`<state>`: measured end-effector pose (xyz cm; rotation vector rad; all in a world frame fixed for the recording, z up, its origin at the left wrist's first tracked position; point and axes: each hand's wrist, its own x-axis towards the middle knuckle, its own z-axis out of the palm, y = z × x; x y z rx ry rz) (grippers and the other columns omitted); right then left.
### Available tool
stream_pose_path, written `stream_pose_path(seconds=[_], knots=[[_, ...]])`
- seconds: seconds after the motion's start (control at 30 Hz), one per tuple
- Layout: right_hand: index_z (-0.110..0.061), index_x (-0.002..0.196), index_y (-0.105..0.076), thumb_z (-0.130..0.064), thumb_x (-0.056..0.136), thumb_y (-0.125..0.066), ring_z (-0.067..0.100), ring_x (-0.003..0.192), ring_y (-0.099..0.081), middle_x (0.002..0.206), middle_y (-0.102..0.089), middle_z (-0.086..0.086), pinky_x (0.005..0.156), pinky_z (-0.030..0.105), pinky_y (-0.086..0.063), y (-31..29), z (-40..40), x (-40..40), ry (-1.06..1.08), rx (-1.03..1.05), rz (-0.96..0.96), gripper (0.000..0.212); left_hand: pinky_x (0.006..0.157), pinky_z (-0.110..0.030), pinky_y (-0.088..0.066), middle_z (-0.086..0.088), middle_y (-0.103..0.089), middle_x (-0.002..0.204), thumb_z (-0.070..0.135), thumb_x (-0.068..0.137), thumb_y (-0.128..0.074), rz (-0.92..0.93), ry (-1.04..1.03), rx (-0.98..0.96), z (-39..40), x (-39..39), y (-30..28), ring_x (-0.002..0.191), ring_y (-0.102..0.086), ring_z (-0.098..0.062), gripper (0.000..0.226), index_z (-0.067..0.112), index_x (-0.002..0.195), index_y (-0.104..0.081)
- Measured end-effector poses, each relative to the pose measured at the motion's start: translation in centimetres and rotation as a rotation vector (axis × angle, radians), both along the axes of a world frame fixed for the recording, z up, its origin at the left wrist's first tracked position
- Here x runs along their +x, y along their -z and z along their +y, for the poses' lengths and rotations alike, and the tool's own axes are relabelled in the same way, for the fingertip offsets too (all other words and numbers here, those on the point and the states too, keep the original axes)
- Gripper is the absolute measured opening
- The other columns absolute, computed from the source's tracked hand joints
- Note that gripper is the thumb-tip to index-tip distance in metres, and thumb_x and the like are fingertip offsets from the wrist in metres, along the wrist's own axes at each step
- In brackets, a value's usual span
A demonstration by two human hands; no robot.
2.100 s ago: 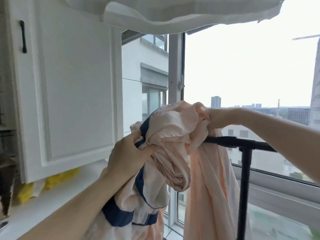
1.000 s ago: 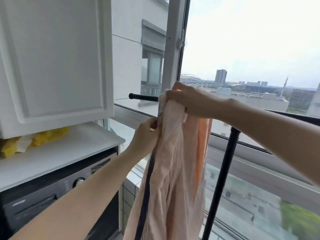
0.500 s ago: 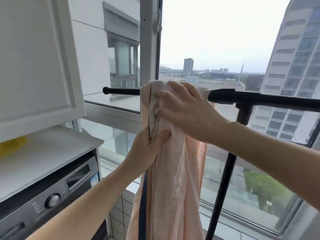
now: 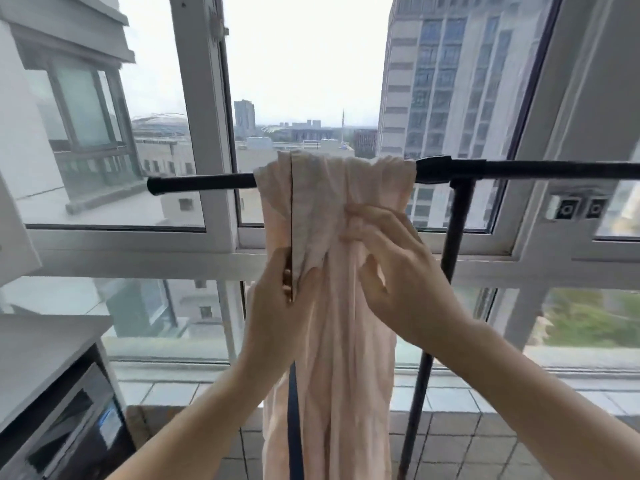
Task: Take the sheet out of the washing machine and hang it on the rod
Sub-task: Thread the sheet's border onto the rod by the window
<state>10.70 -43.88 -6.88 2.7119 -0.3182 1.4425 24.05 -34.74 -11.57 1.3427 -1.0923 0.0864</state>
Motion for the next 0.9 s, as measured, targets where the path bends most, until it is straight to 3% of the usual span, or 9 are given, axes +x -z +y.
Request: stream_pose_path(seconds=[0.1, 0.23, 0.33, 0.4, 0.53, 0.6, 0.67, 0.77, 0.9], knots=[[-0.015, 0.118, -0.059, -0.017, 0.094, -0.052, 0.013, 0.114, -0.052, 0.118, -0.058, -0.006, 0.092, 0.032, -0.046, -1.8, 1.6, 0.7, 0.033, 0.163, -0.086, 0.024, 0.060, -0.028, -0.050, 0.005, -0.063, 0.076, 0.013, 0.094, -0.060, -0.048, 0.021, -0.088, 0.4, 0.0, -1.7, 0.067, -0.061, -0.015, 0.014, 0.022, 0.105, -0.060], [-0.018, 0.119, -0.055, -0.040, 0.096, -0.052, 0.015, 0.108, -0.052, 0.114, -0.053, -0.007, 0.087, 0.034, -0.049, -5.3, 2.0, 1.9, 0.154, 0.236, -0.147, 0.032, 0.055, -0.041, -0.052, 0.007, -0.065, 0.079, 0.017, 0.097, -0.057, -0.055, 0.049, -0.213, 0.4, 0.3, -4.6, 0.062, -0.063, -0.021, 0.016, 0.019, 0.112, -0.063], [-0.019, 0.101, -0.057, -0.056, 0.093, -0.047, 0.016, 0.094, -0.056, 0.099, -0.057, -0.004, 0.078, 0.034, -0.050, -7.1, 1.9, 2.2, 0.270, 0.246, -0.059, 0.039, 0.048, -0.021, -0.048, 0.019, -0.066, 0.072, 0.017, 0.096, -0.059, -0.040, -0.002, -0.255, 0.3, 0.3, -6.4, 0.056, -0.061, -0.010, 0.016, 0.013, 0.109, -0.068], [-0.019, 0.087, -0.057, -0.062, 0.092, -0.044, 0.014, 0.079, -0.058, 0.081, -0.059, -0.006, 0.071, 0.034, -0.049, -8.0, 2.2, 2.3, 0.234, 0.308, -0.039, 0.045, 0.054, -0.013, -0.048, 0.017, -0.069, 0.078, 0.019, 0.096, -0.060, -0.060, -0.011, -0.266, 0.4, -0.1, -7.5, 0.062, -0.064, -0.003, 0.016, 0.019, 0.109, -0.069], [-0.008, 0.060, -0.051, -0.054, 0.092, -0.047, 0.020, 0.054, -0.054, 0.054, -0.055, 0.003, 0.062, 0.039, -0.048, -9.8, 2.5, 2.9, 0.092, 0.515, -0.052, 0.057, 0.067, -0.025, -0.055, 0.004, -0.064, 0.090, 0.020, 0.097, -0.059, -0.155, 0.011, -0.281, 0.3, -0.9, -9.5, 0.077, -0.065, -0.010, 0.021, 0.039, 0.103, -0.064], [0.004, 0.073, -0.060, -0.045, 0.092, -0.052, 0.035, 0.067, -0.065, 0.074, -0.067, 0.023, 0.073, 0.052, -0.057, -10.8, 1.9, 3.2, -0.047, 0.750, -0.083, 0.053, 0.065, -0.024, -0.051, 0.007, -0.058, 0.087, 0.031, 0.098, -0.057, -0.239, -0.058, -0.227, -0.2, -1.1, -10.4, 0.075, -0.060, -0.008, 0.013, 0.037, 0.102, -0.068], [0.007, 0.092, -0.066, -0.031, 0.094, -0.055, 0.039, 0.083, -0.068, 0.098, -0.067, 0.030, 0.081, 0.059, -0.054, -11.6, 1.4, 2.8, -0.160, 0.976, -0.110, 0.039, 0.076, -0.025, -0.049, 0.011, -0.053, 0.089, 0.041, 0.097, -0.050, -0.309, -0.105, -0.176, -0.4, -1.2, -11.2, 0.085, -0.056, -0.008, 0.029, 0.024, 0.109, -0.071], [-0.001, 0.089, -0.068, -0.018, 0.098, -0.051, 0.034, 0.088, -0.067, 0.092, -0.069, 0.020, 0.086, 0.049, -0.055, -11.6, 0.5, 2.0, -0.238, 1.147, -0.173, 0.026, 0.091, -0.017, -0.037, 0.015, -0.052, 0.096, 0.036, 0.090, -0.037, -0.372, -0.155, -0.081, -0.4, -0.5, -12.4, 0.100, -0.048, -0.010, 0.044, 0.023, 0.116, -0.069], [-0.005, 0.077, -0.059, -0.012, 0.100, -0.042, 0.021, 0.068, -0.056, 0.066, -0.058, 0.006, 0.069, 0.033, -0.051, -11.5, -0.5, 1.2, -0.286, 1.235, -0.233, 0.029, 0.096, -0.037, -0.045, 0.009, -0.058, 0.106, 0.027, 0.089, -0.046, -0.435, -0.151, 0.090, -0.8, 1.0, -12.3, 0.105, -0.053, -0.015, 0.038, 0.022, 0.121, -0.067]])
